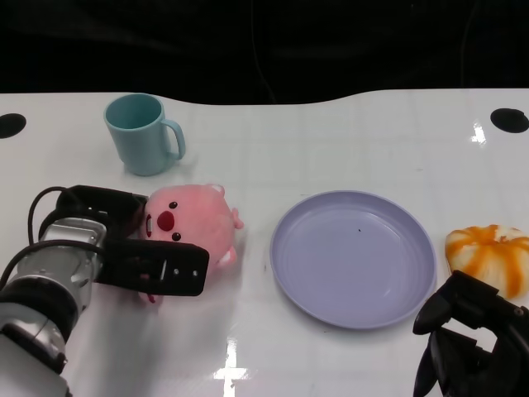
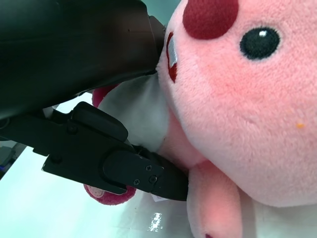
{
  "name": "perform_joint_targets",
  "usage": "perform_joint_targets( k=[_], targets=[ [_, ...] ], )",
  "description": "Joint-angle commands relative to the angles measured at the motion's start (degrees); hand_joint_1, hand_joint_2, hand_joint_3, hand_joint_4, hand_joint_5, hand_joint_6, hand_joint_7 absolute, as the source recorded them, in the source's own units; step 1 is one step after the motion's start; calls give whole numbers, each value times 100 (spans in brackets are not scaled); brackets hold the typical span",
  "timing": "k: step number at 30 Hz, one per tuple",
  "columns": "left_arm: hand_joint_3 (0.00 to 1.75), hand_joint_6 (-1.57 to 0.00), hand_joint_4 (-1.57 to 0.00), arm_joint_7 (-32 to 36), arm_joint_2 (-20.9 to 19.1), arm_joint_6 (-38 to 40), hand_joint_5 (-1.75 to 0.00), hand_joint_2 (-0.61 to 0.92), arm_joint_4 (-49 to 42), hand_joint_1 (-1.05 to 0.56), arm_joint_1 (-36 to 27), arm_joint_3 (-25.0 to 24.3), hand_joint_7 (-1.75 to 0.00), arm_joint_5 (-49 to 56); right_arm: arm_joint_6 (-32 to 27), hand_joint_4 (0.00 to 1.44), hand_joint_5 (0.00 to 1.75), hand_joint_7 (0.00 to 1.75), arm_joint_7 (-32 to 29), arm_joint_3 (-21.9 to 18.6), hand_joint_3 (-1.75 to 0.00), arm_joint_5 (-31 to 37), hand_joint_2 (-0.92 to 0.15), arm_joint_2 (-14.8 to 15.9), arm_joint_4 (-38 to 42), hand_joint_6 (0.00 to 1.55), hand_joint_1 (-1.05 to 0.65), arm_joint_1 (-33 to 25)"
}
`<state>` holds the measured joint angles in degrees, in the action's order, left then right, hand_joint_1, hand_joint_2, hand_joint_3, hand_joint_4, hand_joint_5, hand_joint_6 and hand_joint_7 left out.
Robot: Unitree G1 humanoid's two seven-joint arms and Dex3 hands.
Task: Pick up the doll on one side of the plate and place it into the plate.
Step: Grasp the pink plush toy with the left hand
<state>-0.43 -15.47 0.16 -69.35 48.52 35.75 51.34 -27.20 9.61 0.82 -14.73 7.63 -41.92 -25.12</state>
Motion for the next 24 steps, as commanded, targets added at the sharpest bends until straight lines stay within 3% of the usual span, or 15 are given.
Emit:
perform_joint_targets(
  k=[1, 4, 5, 8, 10, 11, 15, 20, 21, 22, 23, 24],
  targets=[
    [3, -74, -81, -18, 184, -142, -25, 92, -284, -49, -216, 166, -7, -40, -123, 66, 175, 173, -65, -24, -122, -58, -68, 21, -134, 46, -13, -35],
    [0, -88, -90, 74, 212, -193, -57, 92, -363, -40, -245, 159, -2, -137, -140, 65, 175, 172, -69, -25, -122, -74, -68, 18, -148, 45, -12, -31],
    [0, -93, -87, 177, 184, -294, -77, 92, -359, -36, -281, 184, -1, -133, -138, 65, 175, 172, -73, -24, -122, -72, -68, 17, -148, 45, -12, -28],
    [15, -103, -80, 503, 114, -503, -99, 92, -360, -39, -388, 254, -3, -131, -98, 66, 175, 172, -55, -26, -123, -60, -68, 37, -128, 45, -12, -18],
    [23, -108, -67, 639, 92, -556, -140, 92, -367, -37, -439, 267, -5, -179, -106, 66, 175, 172, -51, -30, -123, -55, -68, 51, -127, 46, -12, -13],
    [27, -105, -66, 673, 83, -577, -145, 92, -369, -37, -455, 263, -3, -210, -110, 66, 175, 172, -52, -32, -123, -52, -68, 55, -127, 46, -12, -11],
    [37, -101, -66, 954, 29, -718, -141, 92, -336, -35, -563, 201, -2, -351, -102, 66, 175, 172, -25, -57, -123, -92, -68, 55, -109, 46, -12, -2],
    [33, -118, -71, 1792, -121, -1065, -169, 92, -262, -32, -763, 200, -12, -399, -128, 66, 175, 172, -43, -38, -123, -79, -68, 52, -83, 46, -11, 29],
    [30, -111, -73, 1994, -148, -1143, -172, 92, -254, -31, -810, 150, -36, -450, -132, 65, 175, 172, -53, -20, -123, -64, -68, 48, -74, 46, -11, 41],
    [31, -83, -75, 2155, -158, -1236, -173, 92, -249, -29, -854, 41, -105, -567, -132, 65, 175, 172, -63, -1, -123, -44, -68, 46, -63, 45, -11, 53],
    [31, -73, -76, 2216, -146, -1296, -174, 92, -256, -27, -878, -97, -131, -718, -133, 65, 175, 173, -74, 14, -123, -24, -68, 44, -56, 45, -11, 67],
    [31, -69, -77, 2200, -108, -1318, -174, 92, -263, -26, -899, -309, -144, -955, -131, 65, 175, 173, -79, 24, -123, -19, -68, 36, -42, 45, -11, 81]
  ],
)
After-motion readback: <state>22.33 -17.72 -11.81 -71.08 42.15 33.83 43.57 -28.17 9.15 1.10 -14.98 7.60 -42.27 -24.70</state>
